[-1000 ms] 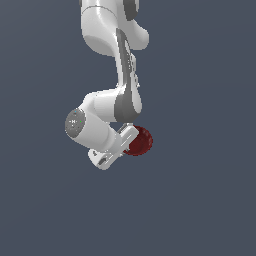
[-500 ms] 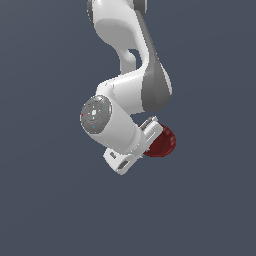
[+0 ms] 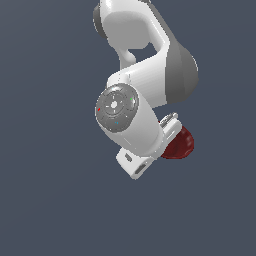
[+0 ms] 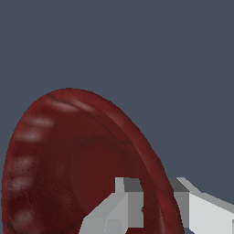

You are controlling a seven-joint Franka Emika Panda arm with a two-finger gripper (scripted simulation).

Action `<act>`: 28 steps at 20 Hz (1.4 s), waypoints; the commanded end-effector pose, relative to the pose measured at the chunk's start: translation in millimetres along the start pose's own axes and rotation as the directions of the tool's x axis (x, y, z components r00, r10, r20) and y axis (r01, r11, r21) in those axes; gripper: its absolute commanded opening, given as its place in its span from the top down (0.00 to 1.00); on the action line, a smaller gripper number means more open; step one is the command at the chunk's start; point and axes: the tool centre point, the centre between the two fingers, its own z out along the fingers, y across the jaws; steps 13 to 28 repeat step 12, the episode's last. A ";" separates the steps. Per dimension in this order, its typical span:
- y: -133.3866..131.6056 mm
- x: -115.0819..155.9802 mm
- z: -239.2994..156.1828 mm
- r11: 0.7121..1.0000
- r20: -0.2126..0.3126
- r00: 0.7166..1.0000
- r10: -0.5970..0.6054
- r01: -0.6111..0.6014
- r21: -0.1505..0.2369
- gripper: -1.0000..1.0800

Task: Pick up the object and move it to a goal position.

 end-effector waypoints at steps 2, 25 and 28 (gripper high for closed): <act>-5.1 9.4 -5.8 1.000 -0.002 1.000 0.000 0.000 -0.001 1.00; -8.9 17.7 -10.0 1.000 -0.002 1.000 0.000 0.000 -0.001 1.00; -8.9 17.7 -10.0 1.000 -0.002 1.000 0.000 0.000 -0.001 1.00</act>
